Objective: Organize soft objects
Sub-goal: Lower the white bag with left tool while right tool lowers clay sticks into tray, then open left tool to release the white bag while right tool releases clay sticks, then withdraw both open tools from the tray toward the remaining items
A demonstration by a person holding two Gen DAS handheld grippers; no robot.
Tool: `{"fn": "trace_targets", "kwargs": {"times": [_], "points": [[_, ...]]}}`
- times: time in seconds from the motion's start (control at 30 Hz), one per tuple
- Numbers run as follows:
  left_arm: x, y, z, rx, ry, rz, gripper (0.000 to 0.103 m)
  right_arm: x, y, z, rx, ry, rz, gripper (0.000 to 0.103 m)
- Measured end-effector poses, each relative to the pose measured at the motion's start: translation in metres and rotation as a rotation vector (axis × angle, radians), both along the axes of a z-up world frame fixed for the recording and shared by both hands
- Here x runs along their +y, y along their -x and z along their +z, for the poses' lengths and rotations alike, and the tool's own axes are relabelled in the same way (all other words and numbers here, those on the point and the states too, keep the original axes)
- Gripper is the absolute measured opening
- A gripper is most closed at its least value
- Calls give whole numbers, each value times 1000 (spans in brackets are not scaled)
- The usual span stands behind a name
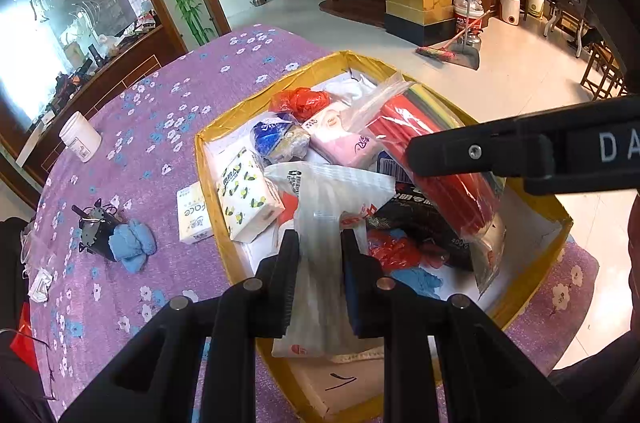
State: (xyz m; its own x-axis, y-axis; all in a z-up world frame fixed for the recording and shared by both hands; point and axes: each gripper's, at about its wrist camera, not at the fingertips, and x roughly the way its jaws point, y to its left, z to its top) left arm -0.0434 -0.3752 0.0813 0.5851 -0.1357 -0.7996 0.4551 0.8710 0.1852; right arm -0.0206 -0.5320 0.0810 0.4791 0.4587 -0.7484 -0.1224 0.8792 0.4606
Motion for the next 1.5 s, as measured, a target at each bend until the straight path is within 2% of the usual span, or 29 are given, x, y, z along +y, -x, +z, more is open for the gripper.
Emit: {"fn": "trace_targets", "kwargs": {"times": [0.3,0.67,0.73,0.77,0.8,0.97,1.03,1.23,1.4,1.5], "points": [[0,-6,-9,28,6,-3,21,-2,-17,-11,20,21,-16,45],[-1,-9,-15,49,31,-14,24,7,-43,-22,24,103,-14,45],[1,-9,-13,45,42,-7,37,7,-43,-20,28,117,-19,45],[2,-9,-11,43,49,-2,54,7,-42,-20,26,120,-17,45],[4,-9,-9,38,56,5,64,7,-41,-18,20,124,-16,45],[18,-8,4,11,102,38,64,9,-34,-4,-22,119,-22,46],[25,-7,8,5,118,57,64,9,-33,3,-33,111,-30,49],[62,-7,16,2,173,152,64,14,-33,19,-57,75,-42,51],[106,-8,17,13,226,259,64,53,-40,24,-17,9,80,51],[134,-8,13,28,243,321,64,86,-48,27,-5,3,168,51]]}}
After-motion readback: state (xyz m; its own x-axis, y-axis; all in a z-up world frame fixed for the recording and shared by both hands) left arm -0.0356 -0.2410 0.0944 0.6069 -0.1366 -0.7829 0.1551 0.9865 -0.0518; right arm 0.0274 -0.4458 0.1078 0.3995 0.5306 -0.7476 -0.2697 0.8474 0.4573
